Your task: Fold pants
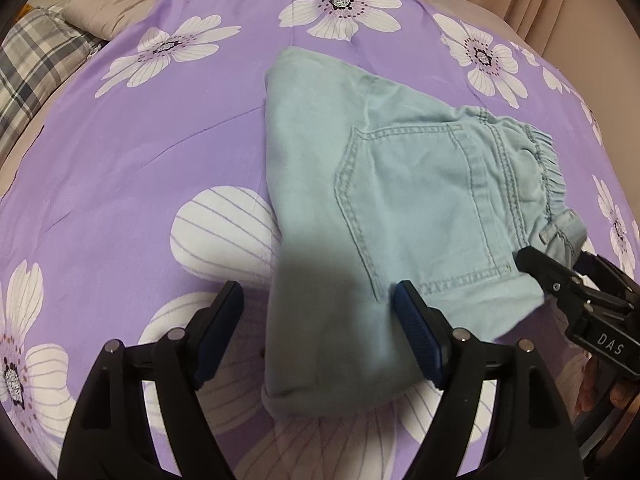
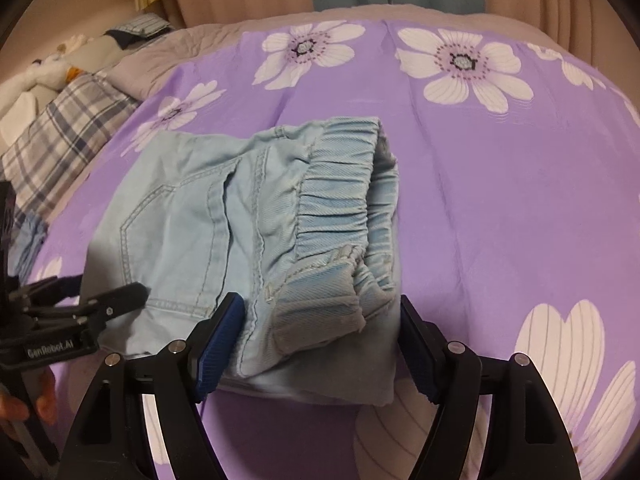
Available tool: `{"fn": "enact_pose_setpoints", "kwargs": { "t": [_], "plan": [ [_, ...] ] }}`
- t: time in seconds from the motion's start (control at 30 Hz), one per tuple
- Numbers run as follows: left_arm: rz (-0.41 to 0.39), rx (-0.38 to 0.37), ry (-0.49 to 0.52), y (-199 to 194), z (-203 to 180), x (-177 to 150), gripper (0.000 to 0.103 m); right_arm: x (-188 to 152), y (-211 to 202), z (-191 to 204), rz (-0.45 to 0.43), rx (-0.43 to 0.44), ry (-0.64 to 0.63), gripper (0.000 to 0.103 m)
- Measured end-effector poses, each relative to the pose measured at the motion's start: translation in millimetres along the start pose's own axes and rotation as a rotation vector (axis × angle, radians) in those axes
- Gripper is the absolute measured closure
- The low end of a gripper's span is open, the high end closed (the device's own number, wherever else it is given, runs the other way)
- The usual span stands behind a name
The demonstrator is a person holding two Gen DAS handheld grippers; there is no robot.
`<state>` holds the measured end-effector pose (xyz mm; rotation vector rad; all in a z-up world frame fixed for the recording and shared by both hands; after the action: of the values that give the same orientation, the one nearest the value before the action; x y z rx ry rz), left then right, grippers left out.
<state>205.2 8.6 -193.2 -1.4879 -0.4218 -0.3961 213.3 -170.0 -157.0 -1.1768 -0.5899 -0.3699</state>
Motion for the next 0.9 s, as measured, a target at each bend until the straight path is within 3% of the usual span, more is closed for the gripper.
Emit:
{"fn": "enact_pose_setpoints", "kwargs": {
  "t": [0.37, 0.6, 0.63, 0.7, 0.9],
  "plan": [
    [-0.087, -0.005, -0.016, -59, -3, -6, 0.025, -5, -50, 19, -0.061, -0.035, -0.030, 0.028],
    [-0.127, 0.032, -0.020, -91, 1, -9, 0.005, -6, -84, 36, -0.112, -0.035, -0.067, 0.028],
    [-0.137, 0.049, -0.027, -97, 4, -9, 0.004, -6, -87, 38, -0.118, -0.036, -0.074, 0.026],
    [-0.142, 0.053, -0.036, -105, 6, -11, 0.001, -6, -95, 42, -0.129, -0.046, -0.083, 0.008],
    [-0.178, 0.116, -0.037, -141, 12, -17, 0.001, -4, -121, 58, -0.166, -0.017, -0.119, 0.001]
  ]
}}
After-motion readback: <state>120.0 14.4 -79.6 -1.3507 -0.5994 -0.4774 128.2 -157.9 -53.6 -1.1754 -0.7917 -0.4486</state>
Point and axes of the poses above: each gripper's, at about its wrist camera, not at the fingertips, and y roughly the way its jaws point, z to its left, x to its top, the point moved 7 cm from there along y, roughly the way its jaws point, and after that the axes turned 10 degrees about x, right-handed, at the moved point
